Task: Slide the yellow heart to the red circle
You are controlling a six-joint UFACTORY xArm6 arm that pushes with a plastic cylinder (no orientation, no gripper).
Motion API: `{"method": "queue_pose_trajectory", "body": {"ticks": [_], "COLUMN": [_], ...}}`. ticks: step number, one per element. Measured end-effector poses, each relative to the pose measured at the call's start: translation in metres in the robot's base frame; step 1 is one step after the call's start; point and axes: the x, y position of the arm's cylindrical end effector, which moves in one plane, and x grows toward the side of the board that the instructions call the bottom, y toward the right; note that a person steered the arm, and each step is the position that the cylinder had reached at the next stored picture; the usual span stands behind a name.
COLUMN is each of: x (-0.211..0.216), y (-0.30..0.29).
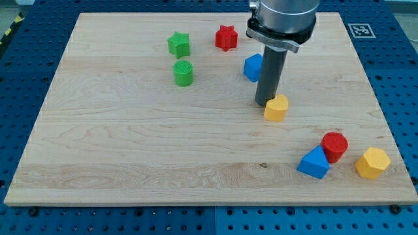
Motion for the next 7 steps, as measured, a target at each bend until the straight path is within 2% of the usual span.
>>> {"method": "queue_pose_trajectory", "body": {"ticks": [5, 7], "x": [0.036, 0.058], "y": [0.074, 0.079]}}
